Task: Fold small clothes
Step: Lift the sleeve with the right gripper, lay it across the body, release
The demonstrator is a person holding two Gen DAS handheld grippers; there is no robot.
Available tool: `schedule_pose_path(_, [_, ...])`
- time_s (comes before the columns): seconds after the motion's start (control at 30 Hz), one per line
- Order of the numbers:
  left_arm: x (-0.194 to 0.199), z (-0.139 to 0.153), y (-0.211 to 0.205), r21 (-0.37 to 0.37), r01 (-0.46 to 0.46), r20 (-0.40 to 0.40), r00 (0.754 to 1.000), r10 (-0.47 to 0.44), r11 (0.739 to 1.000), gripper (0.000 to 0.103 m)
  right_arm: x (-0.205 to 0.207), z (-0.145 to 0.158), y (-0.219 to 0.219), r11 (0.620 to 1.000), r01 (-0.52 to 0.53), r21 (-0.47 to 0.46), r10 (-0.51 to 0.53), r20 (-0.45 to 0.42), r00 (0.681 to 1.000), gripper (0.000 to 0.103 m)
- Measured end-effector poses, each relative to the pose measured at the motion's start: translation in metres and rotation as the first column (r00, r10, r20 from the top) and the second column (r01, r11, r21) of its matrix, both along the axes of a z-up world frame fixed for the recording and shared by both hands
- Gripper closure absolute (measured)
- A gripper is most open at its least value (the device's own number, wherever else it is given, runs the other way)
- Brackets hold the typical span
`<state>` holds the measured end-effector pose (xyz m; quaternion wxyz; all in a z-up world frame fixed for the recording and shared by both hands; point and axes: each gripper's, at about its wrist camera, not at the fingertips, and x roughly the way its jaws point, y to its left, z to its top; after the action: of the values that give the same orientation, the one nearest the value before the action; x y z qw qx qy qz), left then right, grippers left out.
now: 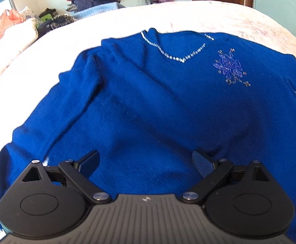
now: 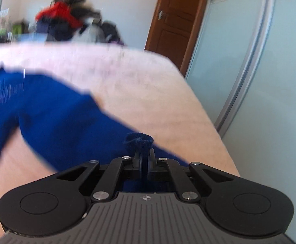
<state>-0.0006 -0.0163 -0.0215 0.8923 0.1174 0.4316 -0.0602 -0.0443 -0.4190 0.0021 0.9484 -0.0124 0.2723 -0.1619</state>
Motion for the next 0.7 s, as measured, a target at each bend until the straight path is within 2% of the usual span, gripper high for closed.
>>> schedule_pose_path(0.1, [0.003,0.006,0.004,-0.003,-0.008,0.021,1.0,0.008,1.0,0.005,-0.013,0.039,-0.033,0.985,0.06,0.164,-0.089,0.171,0.981,0.098])
schedule_pose_path(0.17, [0.005,0.01,0.006,-0.009,-0.016,0.03,0.999,0.016,1.0,0.005,-0.026,0.066,-0.055,0.968,0.12,0.22,-0.18,0.274,0.945,0.098])
schedule_pose_path(0.23, [0.007,0.012,0.009,-0.016,-0.024,0.038,0.999,0.025,1.0,0.005,-0.045,0.092,-0.07,0.954,0.209,0.214,-0.276,0.365,0.889,0.098])
schedule_pose_path(0.33, [0.01,0.015,0.011,-0.018,-0.034,0.048,0.998,0.034,0.999,0.005,-0.072,0.119,-0.078,0.926,0.348,0.146,-0.375,0.467,0.801,0.098])
schedule_pose_path(0.4, [0.011,0.014,0.011,-0.012,-0.036,0.051,0.998,0.036,0.999,0.005,-0.084,0.126,-0.078,0.91,0.401,0.111,-0.4,0.495,0.771,0.098])
schedule_pose_path(0.47, [0.011,0.013,0.011,-0.007,-0.036,0.05,0.998,0.037,0.999,0.005,-0.089,0.124,-0.075,0.906,0.415,0.09,-0.402,0.493,0.772,0.098])
schedule_pose_path(0.6, [0.012,0.013,0.012,-0.003,-0.038,0.051,0.998,0.038,0.999,0.005,-0.075,0.103,-0.056,0.932,0.353,0.074,-0.35,0.426,0.834,0.097])
schedule_pose_path(0.7, [0.013,0.014,0.014,0.002,-0.045,0.068,0.997,0.045,0.999,0.005,-0.05,0.085,-0.039,0.951,0.294,0.097,-0.308,0.368,0.877,0.097])
